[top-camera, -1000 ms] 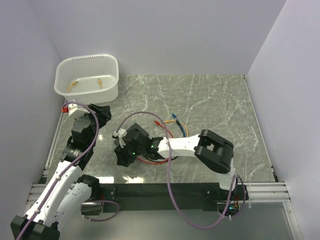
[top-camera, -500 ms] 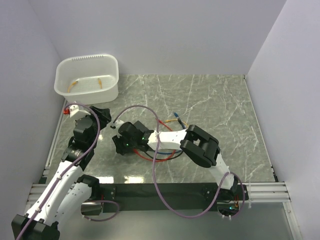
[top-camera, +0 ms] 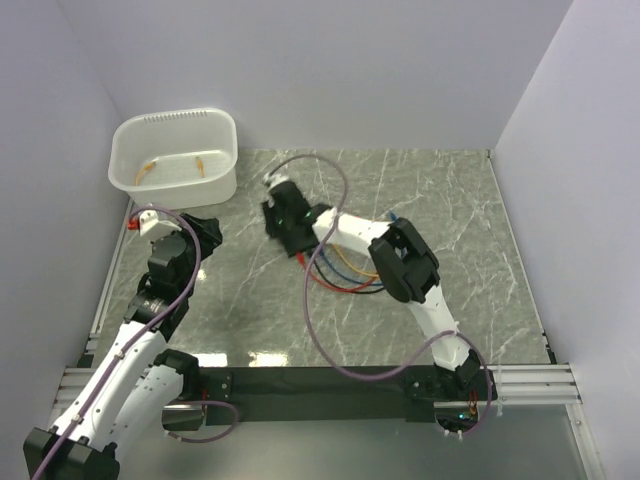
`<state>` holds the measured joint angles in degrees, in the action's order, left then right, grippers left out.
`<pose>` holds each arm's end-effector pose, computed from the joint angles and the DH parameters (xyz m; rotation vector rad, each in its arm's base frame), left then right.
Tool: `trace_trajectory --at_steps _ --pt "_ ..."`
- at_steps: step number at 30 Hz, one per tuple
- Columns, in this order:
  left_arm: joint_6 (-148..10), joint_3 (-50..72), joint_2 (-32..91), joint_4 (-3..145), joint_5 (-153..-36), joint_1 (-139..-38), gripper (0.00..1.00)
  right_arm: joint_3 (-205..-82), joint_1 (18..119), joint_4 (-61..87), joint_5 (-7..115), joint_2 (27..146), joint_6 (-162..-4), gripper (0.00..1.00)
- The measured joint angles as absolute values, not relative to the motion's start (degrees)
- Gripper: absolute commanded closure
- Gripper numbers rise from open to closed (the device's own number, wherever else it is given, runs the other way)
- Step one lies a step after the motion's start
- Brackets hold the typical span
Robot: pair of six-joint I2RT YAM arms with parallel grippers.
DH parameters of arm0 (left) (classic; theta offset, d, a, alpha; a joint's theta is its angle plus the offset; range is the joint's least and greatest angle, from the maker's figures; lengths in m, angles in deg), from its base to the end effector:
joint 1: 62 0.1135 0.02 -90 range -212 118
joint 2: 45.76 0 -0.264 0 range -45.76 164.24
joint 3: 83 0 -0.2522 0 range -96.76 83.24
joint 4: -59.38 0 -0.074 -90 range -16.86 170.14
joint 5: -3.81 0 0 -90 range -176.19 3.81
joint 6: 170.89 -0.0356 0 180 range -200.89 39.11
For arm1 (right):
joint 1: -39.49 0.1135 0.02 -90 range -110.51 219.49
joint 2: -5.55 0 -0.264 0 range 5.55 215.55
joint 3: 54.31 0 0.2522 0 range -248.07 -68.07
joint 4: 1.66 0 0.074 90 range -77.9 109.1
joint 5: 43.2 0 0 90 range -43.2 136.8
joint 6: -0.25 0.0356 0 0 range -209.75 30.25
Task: Insert the plug into the switch port
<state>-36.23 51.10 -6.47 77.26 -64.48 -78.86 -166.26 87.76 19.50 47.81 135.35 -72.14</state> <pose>0.1677 -0.0371 0.2888 -0.6889 1.6356 -0.4467 0.3418 0.3842 0.1700 -0.6255 2.2447 0.6215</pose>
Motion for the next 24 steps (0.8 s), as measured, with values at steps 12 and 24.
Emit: trace_trajectory --at_steps 12,24 --pt "-36.23 51.10 -6.12 77.13 -64.50 -78.86 0.39 -161.76 73.59 21.99 40.32 128.96 -76.47 0.46" --pt "-36.25 51.10 -1.11 74.17 -67.45 -78.86 0.39 -142.81 79.74 15.63 38.46 91.87 -76.16 0.27"
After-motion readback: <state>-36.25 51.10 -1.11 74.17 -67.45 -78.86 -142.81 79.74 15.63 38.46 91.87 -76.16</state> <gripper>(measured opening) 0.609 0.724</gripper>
